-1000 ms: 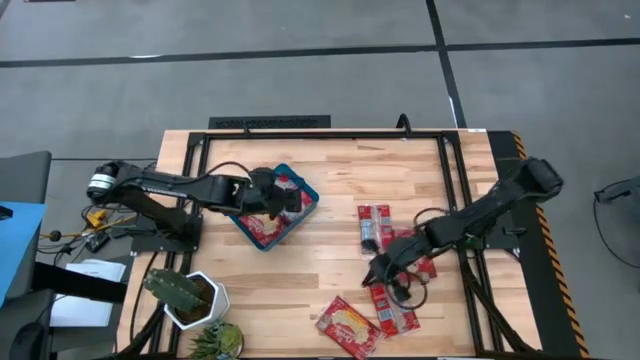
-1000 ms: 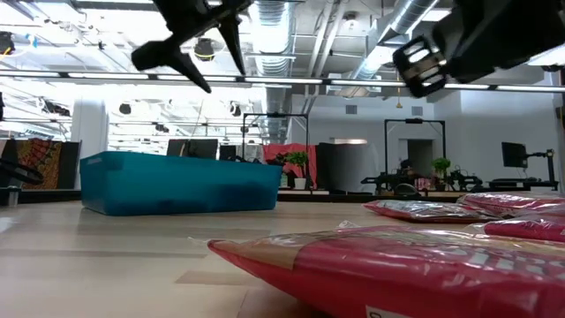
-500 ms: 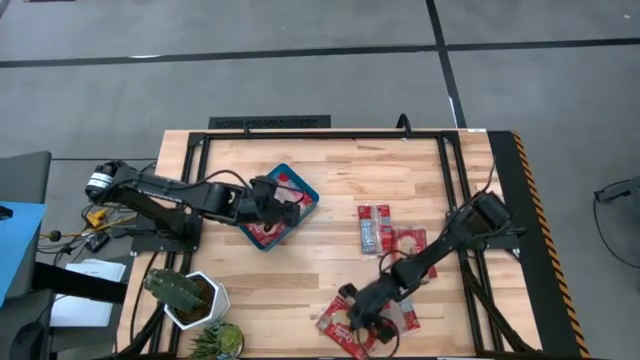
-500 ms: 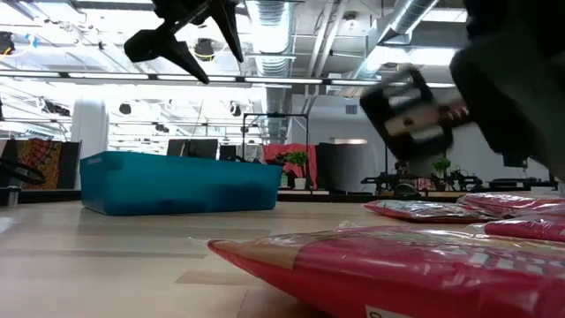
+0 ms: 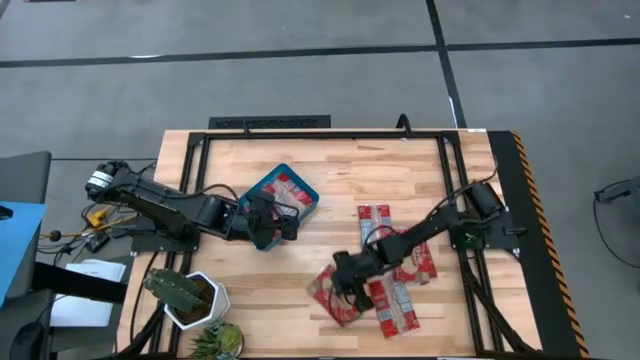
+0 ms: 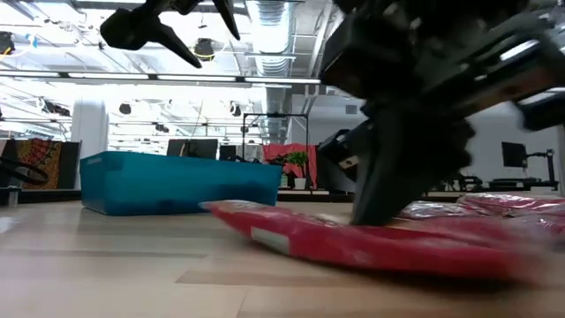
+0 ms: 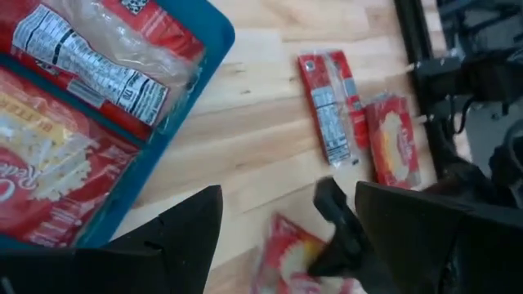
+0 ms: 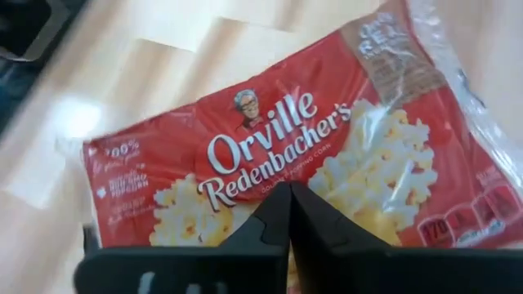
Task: Sort popcorn bags into baskets
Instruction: Put the red popcorn bag into the blue bin
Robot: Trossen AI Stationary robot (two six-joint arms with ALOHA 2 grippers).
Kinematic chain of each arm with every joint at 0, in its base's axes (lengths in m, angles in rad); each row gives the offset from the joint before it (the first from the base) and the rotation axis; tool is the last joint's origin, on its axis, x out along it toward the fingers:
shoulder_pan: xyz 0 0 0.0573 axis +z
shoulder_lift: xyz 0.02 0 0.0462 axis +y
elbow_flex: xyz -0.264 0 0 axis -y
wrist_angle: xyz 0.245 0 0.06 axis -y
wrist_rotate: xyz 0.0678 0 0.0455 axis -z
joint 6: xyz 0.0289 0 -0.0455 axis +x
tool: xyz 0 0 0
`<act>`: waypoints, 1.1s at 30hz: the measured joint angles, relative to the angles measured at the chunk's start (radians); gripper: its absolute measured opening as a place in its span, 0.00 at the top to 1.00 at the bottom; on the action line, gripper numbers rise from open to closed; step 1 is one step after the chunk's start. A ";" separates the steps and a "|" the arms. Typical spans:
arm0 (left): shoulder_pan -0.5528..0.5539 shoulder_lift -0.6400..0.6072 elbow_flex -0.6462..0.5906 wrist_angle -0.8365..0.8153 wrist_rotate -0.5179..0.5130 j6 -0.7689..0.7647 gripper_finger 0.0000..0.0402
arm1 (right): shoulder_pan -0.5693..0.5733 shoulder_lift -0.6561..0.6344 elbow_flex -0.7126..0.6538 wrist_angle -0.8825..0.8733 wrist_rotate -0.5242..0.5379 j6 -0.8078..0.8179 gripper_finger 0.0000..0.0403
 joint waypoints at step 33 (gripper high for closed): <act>-0.111 0.559 0.000 0.381 0.040 -0.444 0.35 | -0.054 -0.081 -0.018 -0.118 0.029 -0.063 0.95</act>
